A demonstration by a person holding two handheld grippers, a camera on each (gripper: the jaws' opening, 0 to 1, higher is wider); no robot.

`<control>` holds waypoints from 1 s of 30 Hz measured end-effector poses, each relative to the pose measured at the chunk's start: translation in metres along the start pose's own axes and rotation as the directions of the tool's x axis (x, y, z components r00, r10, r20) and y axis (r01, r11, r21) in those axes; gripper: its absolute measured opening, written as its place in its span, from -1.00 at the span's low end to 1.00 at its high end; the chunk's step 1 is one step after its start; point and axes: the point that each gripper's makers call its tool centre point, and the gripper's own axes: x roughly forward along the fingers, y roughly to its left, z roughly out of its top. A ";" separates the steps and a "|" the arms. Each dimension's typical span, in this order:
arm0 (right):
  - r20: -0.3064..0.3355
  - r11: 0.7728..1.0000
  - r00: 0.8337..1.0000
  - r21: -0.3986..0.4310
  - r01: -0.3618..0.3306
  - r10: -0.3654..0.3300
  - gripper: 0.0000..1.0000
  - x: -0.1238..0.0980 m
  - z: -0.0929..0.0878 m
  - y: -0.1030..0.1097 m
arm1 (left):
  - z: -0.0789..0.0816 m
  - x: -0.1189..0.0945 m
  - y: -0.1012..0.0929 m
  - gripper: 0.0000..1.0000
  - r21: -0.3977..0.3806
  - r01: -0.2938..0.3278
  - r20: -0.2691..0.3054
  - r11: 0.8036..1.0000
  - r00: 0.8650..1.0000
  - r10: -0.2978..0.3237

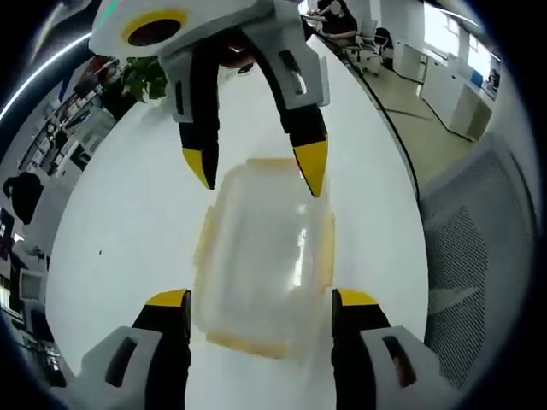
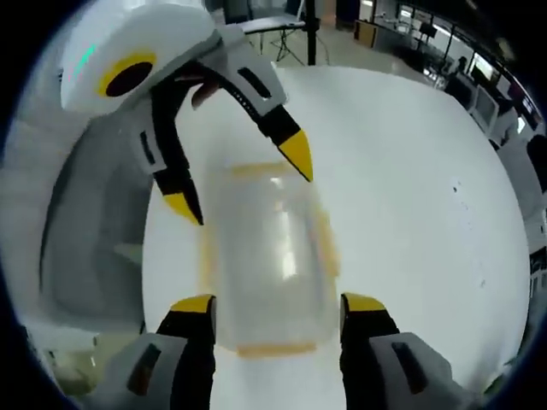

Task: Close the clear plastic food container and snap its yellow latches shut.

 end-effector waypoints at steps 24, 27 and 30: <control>-0.065 0.994 0.996 -0.089 0.057 -0.063 0.45 0.017 -0.020 0.006 | -0.013 0.026 0.001 0.52 0.031 0.044 -0.052 0.999 0.998 -0.043; -0.067 0.993 0.995 -0.100 0.068 -0.075 0.42 0.018 -0.019 0.002 | -0.013 0.026 0.001 0.54 0.035 0.045 -0.053 0.998 0.998 -0.044; -0.070 0.992 0.995 -0.105 0.064 -0.071 0.43 0.018 -0.019 0.003 | -0.012 0.026 0.001 0.53 0.041 0.046 -0.053 0.998 0.998 -0.044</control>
